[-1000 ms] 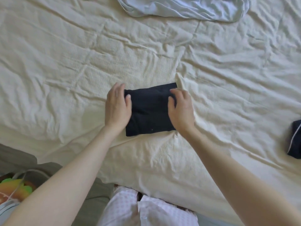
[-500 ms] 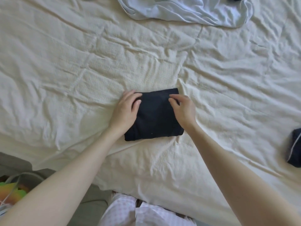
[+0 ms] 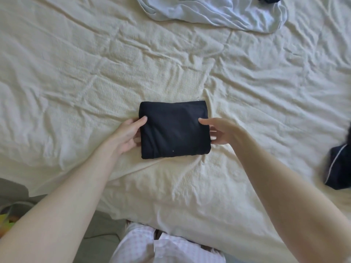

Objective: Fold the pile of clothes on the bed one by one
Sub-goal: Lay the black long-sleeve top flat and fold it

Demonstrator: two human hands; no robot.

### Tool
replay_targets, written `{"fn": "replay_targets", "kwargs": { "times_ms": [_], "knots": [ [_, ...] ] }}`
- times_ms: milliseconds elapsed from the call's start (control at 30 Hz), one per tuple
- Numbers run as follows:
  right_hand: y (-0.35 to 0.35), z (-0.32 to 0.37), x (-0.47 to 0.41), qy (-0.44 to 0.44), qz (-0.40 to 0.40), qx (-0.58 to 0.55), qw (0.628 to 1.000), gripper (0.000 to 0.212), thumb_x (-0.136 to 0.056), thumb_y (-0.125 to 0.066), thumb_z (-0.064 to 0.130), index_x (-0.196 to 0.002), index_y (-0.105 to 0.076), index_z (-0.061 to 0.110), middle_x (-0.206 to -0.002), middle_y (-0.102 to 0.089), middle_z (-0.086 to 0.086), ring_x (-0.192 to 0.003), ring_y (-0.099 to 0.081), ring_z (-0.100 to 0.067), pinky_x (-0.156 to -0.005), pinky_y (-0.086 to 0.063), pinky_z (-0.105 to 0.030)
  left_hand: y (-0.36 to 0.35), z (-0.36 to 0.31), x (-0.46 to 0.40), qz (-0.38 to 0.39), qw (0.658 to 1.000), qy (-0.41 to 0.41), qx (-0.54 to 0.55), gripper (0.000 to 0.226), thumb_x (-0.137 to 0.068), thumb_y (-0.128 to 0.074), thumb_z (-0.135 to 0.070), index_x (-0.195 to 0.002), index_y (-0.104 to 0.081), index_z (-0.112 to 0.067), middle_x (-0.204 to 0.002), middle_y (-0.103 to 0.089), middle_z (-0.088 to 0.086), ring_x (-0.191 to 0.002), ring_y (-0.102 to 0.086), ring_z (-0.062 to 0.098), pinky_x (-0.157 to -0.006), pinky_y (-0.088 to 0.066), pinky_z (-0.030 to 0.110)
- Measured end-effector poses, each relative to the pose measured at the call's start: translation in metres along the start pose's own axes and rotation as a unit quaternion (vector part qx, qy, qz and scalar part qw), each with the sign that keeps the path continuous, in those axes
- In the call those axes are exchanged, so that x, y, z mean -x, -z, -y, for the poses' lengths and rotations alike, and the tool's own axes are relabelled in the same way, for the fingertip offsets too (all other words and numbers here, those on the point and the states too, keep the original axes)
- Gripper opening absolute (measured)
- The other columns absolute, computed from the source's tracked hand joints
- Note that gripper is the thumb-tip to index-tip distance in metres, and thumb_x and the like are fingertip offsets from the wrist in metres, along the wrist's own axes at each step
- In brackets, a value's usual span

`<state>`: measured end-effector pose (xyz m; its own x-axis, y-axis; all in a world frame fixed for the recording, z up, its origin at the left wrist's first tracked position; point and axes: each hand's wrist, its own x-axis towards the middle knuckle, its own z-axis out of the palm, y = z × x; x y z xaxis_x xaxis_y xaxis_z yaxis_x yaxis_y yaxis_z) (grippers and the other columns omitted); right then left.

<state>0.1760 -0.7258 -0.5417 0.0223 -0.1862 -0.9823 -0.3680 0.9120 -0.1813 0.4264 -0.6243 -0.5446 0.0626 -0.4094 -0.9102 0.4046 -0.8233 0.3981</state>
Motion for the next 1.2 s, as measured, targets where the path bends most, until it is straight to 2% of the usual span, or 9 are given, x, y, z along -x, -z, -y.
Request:
{"fn": "replay_targets", "kwargs": {
  "times_ms": [100, 300, 467, 567, 667, 867, 1033, 1200],
  "knots": [
    [0.002, -0.006, 0.012, 0.018, 0.017, -0.014, 1.0, 0.036, -0.08, -0.074, 0.022, -0.113, -0.061, 0.013, -0.109, -0.065, -0.002, -0.098, -0.063, -0.019, -0.07, -0.051, -0.035, 0.0, 0.001, 0.012, -0.002, 0.999, -0.032, 0.012, 0.03, -0.093, -0.058, -0.025, -0.121, -0.057, -0.015, -0.11, -0.064, 0.002, -0.098, -0.06, 0.019, -0.073, -0.05, 0.036],
    [0.001, -0.052, 0.066, 0.114, 0.031, -0.045, 0.992, 0.029, -0.083, -0.071, 0.019, -0.112, -0.065, 0.014, -0.108, -0.068, 0.0, -0.097, -0.065, -0.018, -0.071, -0.053, -0.033, -0.012, 0.024, 0.071, -0.029, 0.997, -0.065, 0.025, 0.029, -0.092, -0.06, -0.022, -0.12, -0.058, -0.012, -0.111, -0.065, 0.002, -0.097, -0.06, 0.017, -0.075, -0.049, 0.036],
    [0.01, -0.123, 0.128, 0.148, 0.04, -0.072, 0.986, 0.024, -0.087, -0.067, 0.019, -0.11, -0.066, 0.022, -0.109, -0.069, 0.002, -0.102, -0.063, -0.02, -0.078, -0.052, -0.037, -0.023, 0.066, 0.141, -0.024, 0.998, -0.064, -0.007, 0.026, -0.092, -0.059, -0.023, -0.115, -0.06, -0.011, -0.113, -0.065, 0.006, -0.1, -0.06, 0.021, -0.077, -0.049, 0.038],
    [0.023, -0.178, 0.168, 0.167, 0.033, -0.095, 0.981, 0.021, -0.087, -0.066, 0.019, -0.108, -0.068, 0.021, -0.106, -0.071, 0.002, -0.102, -0.064, -0.02, -0.08, -0.052, -0.037, -0.038, 0.1, 0.185, -0.005, 0.997, -0.075, -0.031, 0.016, -0.092, -0.059, -0.025, -0.107, -0.063, -0.018, -0.111, -0.066, 0.004, -0.099, -0.06, 0.021, -0.072, -0.048, 0.037],
    [0.042, -0.237, 0.208, 0.195, 0.013, -0.111, 0.974, 0.021, -0.088, -0.064, 0.019, -0.109, -0.067, 0.02, -0.107, -0.071, 0.0, -0.102, -0.065, -0.021, -0.087, -0.052, -0.04, -0.06, 0.137, 0.224, 0.018, 0.993, -0.089, -0.071, 0.023, -0.092, -0.059, -0.026, -0.112, -0.061, -0.017, -0.111, -0.067, 0.005, -0.097, -0.061, 0.021, -0.071, -0.049, 0.036],
    [0.101, -0.371, 0.292, 0.246, -0.043, -0.195, 0.948, 0.022, -0.089, -0.064, 0.022, -0.111, -0.066, 0.023, -0.107, -0.071, 0.001, -0.102, -0.065, -0.019, -0.083, -0.052, -0.037, -0.135, 0.211, 0.307, 0.079, 0.978, -0.136, -0.135, 0.018, -0.091, -0.06, -0.026, -0.107, -0.063, -0.019, -0.104, -0.069, 0.001, -0.095, -0.062, 0.019, -0.066, -0.048, 0.032],
    [0.166, -0.484, 0.356, 0.269, -0.114, -0.282, 0.914, 0.021, -0.088, -0.065, 0.025, -0.109, -0.065, 0.027, -0.102, -0.072, 0.006, -0.099, -0.066, -0.019, -0.074, -0.051, -0.034, -0.222, 0.273, 0.37, 0.168, 0.952, -0.141, -0.215, 0.023, -0.092, -0.059, -0.028, -0.112, -0.064, -0.018, -0.109, -0.07, 0.002, -0.102, -0.063, 0.022, -0.071, -0.05, 0.032],
    [0.229, -0.569, 0.388, 0.291, -0.171, -0.373, 0.864, 0.024, -0.089, -0.064, 0.023, -0.112, -0.063, 0.021, -0.107, -0.071, 0.004, -0.102, -0.063, -0.018, -0.071, -0.05, -0.034, -0.321, 0.315, 0.402, 0.203, 0.922, -0.159, -0.289, 0.021, -0.091, -0.061, -0.027, -0.109, -0.061, -0.016, -0.107, -0.068, 0.004, -0.099, -0.063, 0.022, -0.076, -0.052, 0.036]
  ]
}}
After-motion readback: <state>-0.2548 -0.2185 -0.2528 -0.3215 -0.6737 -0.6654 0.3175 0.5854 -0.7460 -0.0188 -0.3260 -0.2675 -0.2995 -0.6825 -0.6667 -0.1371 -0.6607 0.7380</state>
